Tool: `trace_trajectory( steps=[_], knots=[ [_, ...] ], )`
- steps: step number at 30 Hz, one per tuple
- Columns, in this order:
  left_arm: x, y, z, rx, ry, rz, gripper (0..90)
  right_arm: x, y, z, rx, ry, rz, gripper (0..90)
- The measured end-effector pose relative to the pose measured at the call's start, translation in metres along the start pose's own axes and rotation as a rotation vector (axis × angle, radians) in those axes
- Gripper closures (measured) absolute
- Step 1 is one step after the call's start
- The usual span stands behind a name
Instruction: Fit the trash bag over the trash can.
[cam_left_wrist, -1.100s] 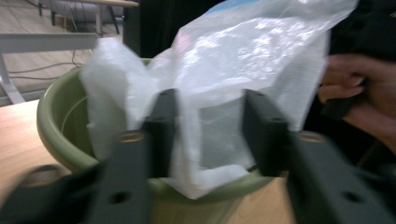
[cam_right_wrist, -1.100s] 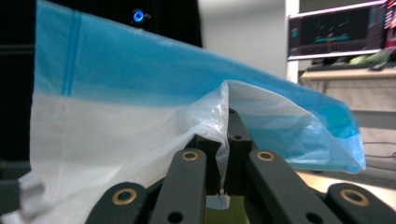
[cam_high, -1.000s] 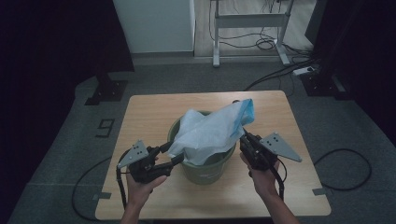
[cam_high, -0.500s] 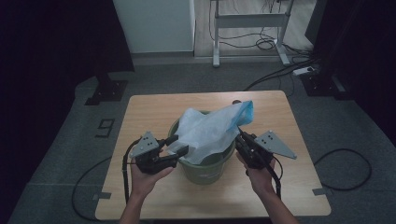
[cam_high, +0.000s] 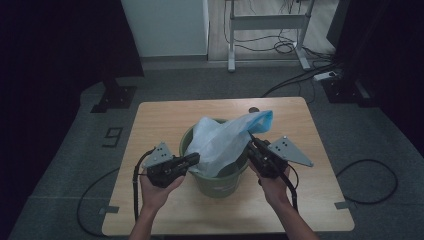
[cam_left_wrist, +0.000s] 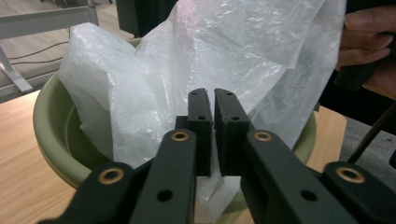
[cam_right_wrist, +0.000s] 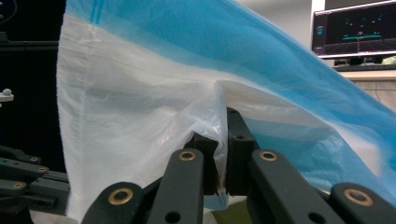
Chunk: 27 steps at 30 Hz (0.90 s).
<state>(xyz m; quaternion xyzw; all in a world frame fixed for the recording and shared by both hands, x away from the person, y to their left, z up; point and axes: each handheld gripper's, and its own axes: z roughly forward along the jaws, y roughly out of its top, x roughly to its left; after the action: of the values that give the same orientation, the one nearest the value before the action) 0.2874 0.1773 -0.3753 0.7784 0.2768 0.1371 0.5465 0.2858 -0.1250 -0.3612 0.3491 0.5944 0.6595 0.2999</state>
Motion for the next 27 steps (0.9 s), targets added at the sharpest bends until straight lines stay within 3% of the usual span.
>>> trace_trajectory(
  steps=[5, 9, 12, 14, 16, 19, 20, 27],
  knots=[
    [-0.001, 0.002, -0.008, -0.056, -0.010, -0.010, 62.1, 0.002, -0.005, 0.001, 0.014, 0.004, -0.004, 85.1],
    [-0.007, 0.006, -0.008, -0.063, 0.018, 0.010, 47.5, -0.002, -0.007, 0.001, 0.018, -0.009, 0.009, 85.1],
    [-0.008, 0.007, -0.002, -0.049, 0.058, 0.020, 42.5, -0.004, -0.005, 0.000, 0.010, -0.014, 0.020, 85.1],
    [-0.007, 0.007, 0.003, -0.043, 0.070, 0.021, 44.5, -0.005, -0.004, -0.001, 0.008, -0.014, 0.020, 85.1],
    [-0.006, 0.007, 0.006, -0.042, 0.092, 0.029, 58.3, -0.005, -0.004, -0.002, 0.007, -0.013, 0.018, 85.1],
    [-0.003, 0.006, 0.006, -0.052, 0.106, 0.007, 81.7, -0.005, -0.005, -0.004, 0.005, -0.011, 0.021, 85.1],
    [-0.002, 0.005, 0.004, -0.060, 0.115, -0.002, 85.7, -0.005, -0.006, -0.005, 0.006, -0.012, 0.020, 85.1],
    [0.006, -0.014, -0.026, -0.143, 0.147, -0.069, 89.8, -0.011, -0.021, -0.018, 0.058, -0.030, 0.025, 85.1]
  ],
)
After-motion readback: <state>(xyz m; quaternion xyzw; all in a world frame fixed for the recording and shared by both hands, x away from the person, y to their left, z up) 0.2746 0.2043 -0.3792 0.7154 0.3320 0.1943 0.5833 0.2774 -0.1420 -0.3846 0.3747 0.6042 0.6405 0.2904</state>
